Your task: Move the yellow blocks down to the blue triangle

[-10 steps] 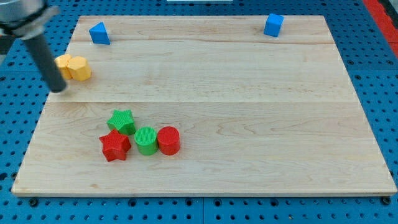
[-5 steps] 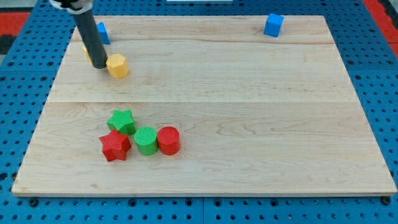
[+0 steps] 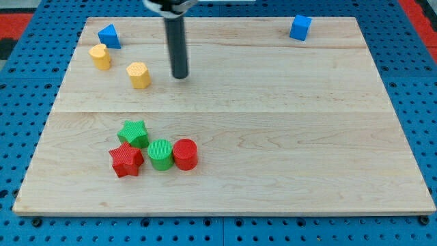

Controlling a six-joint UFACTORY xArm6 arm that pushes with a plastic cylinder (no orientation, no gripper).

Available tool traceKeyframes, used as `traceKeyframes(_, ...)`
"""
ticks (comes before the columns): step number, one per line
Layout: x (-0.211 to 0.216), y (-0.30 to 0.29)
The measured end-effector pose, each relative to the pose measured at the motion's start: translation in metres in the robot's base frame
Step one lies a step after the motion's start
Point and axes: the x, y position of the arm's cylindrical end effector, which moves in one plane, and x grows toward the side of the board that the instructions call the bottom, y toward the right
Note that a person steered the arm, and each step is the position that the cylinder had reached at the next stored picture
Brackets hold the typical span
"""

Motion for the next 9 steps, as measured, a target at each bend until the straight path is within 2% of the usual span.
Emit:
traceKeyframes(1, -0.008, -0.066)
traceKeyframes(2, -0.003, -0.086)
traceKeyframes(3, 0.047, -0.048)
traceKeyframes(4, 0.053, -0.088)
traceKeyframes(5, 0.031, -0.122)
traceKeyframes(6, 0.003, -0.122)
traceKeyframes(7, 0.001, -0.118)
traceKeyframes(8, 0.001, -0.037)
traceKeyframes(9, -0.004, 0.103)
